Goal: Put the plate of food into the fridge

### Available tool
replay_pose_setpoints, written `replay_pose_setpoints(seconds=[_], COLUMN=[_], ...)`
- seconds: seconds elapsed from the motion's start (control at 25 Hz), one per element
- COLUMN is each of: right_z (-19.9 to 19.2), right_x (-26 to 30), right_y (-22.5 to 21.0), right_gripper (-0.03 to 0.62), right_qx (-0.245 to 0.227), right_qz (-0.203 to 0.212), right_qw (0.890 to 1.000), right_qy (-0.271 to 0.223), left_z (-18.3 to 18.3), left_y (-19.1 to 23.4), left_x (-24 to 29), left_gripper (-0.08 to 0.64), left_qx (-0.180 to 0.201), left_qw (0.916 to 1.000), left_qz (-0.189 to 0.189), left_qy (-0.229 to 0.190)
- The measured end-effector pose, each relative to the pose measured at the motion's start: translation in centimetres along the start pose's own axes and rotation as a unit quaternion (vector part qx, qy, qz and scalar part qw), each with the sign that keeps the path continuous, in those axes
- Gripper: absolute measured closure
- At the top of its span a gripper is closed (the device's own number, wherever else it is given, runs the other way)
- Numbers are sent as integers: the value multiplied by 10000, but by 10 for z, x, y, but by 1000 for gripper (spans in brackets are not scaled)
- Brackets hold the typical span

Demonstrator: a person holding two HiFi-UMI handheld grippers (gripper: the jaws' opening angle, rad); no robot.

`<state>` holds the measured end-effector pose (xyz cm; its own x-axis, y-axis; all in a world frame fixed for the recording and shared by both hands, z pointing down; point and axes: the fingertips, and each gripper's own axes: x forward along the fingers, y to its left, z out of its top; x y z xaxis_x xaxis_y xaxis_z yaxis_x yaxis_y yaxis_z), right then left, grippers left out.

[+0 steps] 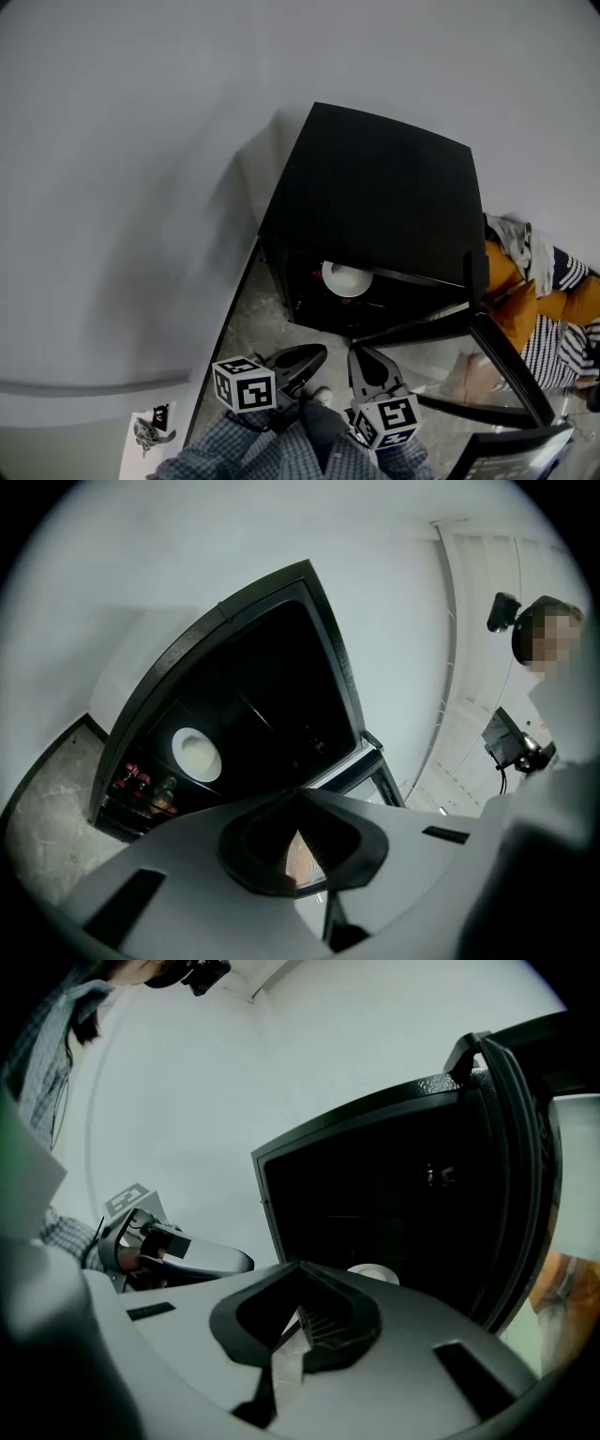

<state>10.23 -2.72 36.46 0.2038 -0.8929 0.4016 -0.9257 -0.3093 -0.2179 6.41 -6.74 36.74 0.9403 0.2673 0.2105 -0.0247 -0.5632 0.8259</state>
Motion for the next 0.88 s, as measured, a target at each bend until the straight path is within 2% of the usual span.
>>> replay_pose_setpoints(seconds=[0.28, 0.64, 0.88], right_z=[35, 98, 110], right_x=[-9, -23, -19], right_y=[-2, -1, 3], right_gripper=[586, 586, 586], right_qx=[-99, -224, -247], right_qz=[-69, 14, 45], right_qw=[9992, 9947, 9936], right_qy=[-386, -1005, -1101], left_z=[24, 67, 92], left_y=[-28, -68, -81], left_x=[-3, 0, -3], left_gripper=[554, 554, 554], left_qx=[641, 1227, 1991], left_qw=[9979, 9911, 9771], left_qz=[-59, -294, -118], left_qy=[-54, -415, -741])
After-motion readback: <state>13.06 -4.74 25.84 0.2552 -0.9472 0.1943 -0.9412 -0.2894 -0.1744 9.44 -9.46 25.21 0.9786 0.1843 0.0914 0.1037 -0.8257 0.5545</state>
